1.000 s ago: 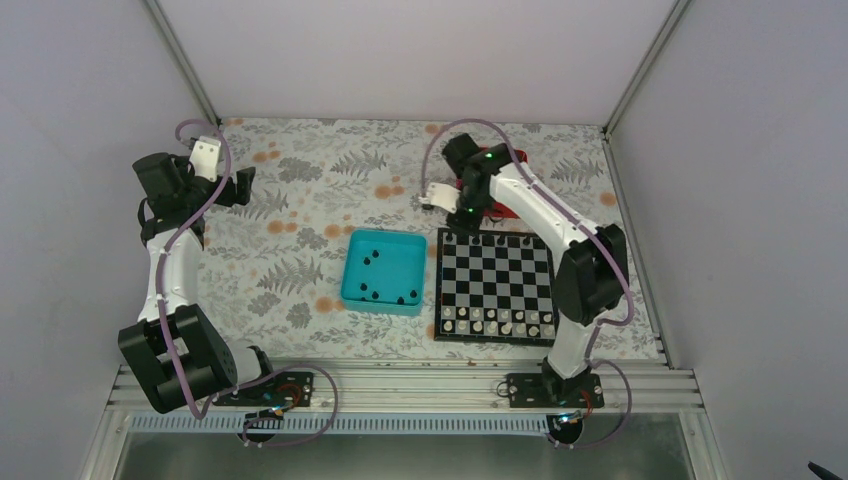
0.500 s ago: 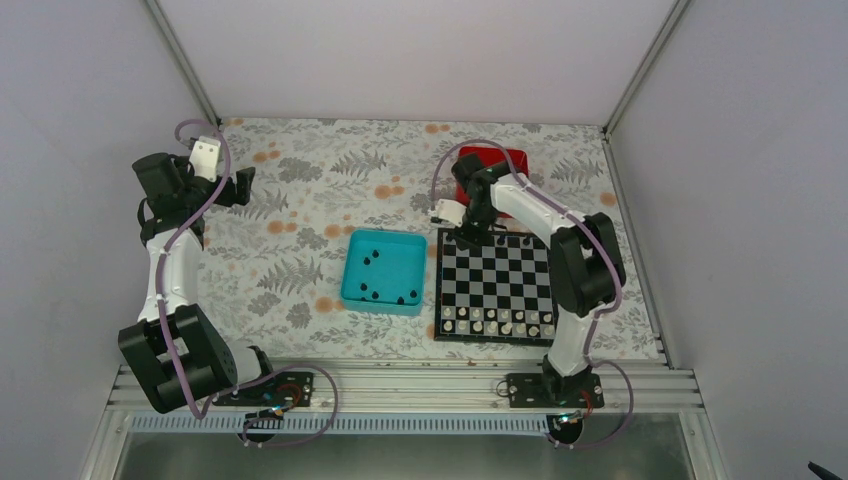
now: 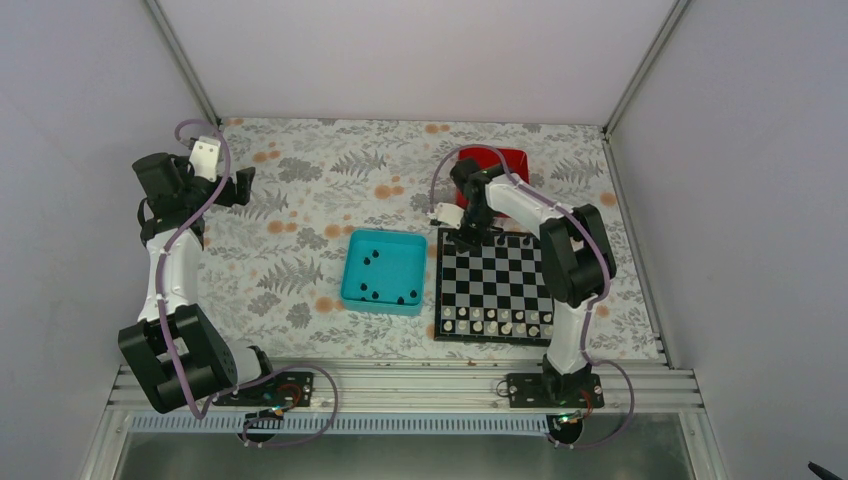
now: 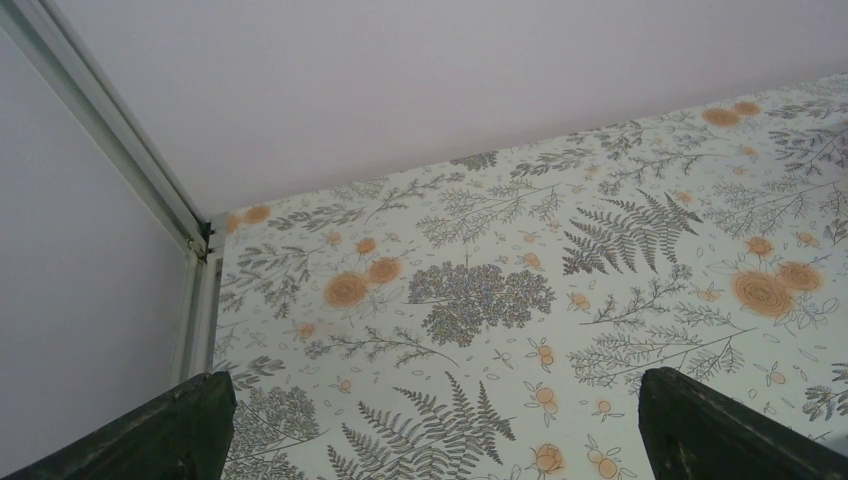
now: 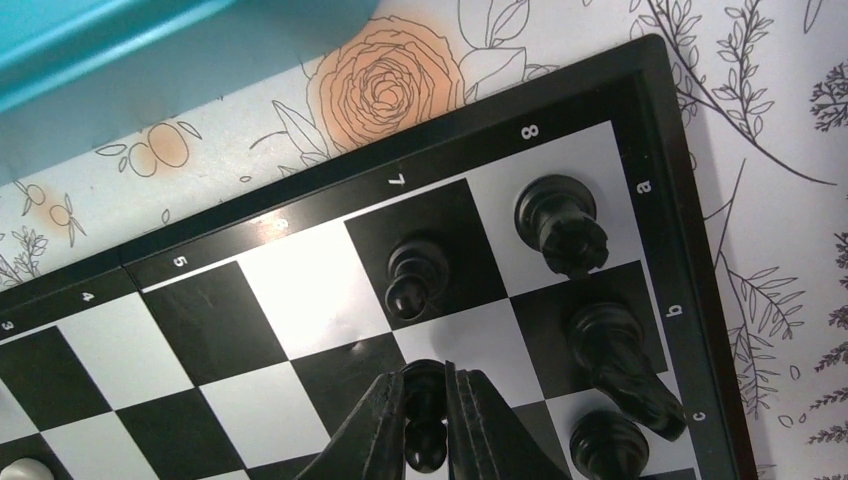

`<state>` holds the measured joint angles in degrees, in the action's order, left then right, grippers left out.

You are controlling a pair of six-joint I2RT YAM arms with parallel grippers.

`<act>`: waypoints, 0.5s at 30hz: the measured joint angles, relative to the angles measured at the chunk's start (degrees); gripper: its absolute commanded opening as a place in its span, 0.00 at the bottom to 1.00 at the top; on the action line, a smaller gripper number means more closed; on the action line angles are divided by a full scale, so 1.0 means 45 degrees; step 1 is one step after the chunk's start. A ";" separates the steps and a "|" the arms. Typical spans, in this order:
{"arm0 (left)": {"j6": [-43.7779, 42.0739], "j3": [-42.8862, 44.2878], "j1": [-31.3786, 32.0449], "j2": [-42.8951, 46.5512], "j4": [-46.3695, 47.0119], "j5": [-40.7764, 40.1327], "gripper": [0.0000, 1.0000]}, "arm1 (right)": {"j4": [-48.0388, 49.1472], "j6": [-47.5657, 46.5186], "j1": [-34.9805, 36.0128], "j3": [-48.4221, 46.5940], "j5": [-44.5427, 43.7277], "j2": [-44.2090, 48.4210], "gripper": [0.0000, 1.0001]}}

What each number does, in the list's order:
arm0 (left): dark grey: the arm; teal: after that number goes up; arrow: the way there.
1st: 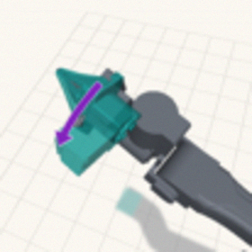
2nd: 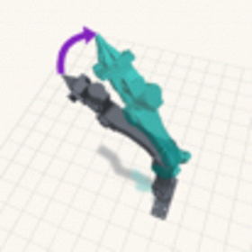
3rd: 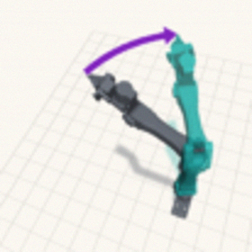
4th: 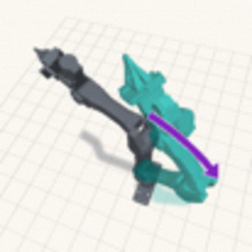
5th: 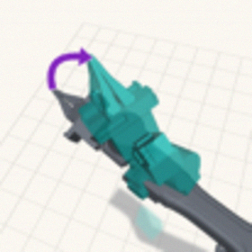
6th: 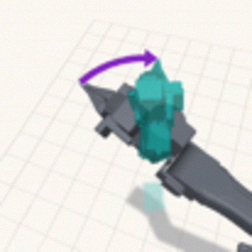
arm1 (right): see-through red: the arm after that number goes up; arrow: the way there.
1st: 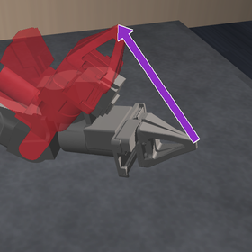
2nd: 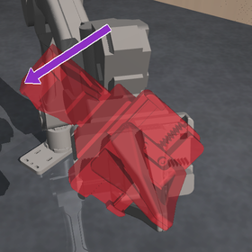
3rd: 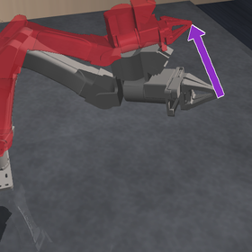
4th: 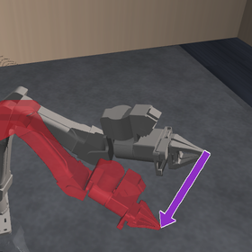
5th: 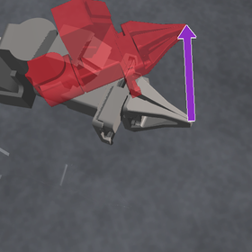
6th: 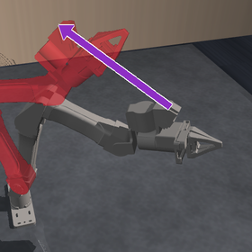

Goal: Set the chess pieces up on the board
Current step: Place the chess piece on the chessboard.

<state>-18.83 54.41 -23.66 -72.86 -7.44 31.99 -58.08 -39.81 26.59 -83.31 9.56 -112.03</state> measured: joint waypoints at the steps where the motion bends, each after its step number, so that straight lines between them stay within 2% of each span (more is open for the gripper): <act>1: 0.0005 0.0000 0.0000 0.0000 0.0000 0.0000 1.00 | 0.0005 0.0000 -0.0029 0.0000 -0.0010 -0.0015 0.13; 15: 0.0005 0.0000 0.0005 0.0000 0.0000 0.0000 1.00 | 0.0058 -0.0044 -0.0262 -0.0233 -0.0073 -0.0369 0.14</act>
<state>-18.81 54.41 -23.64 -72.86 -7.44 31.99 -57.82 -40.01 25.41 -84.36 9.23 -113.69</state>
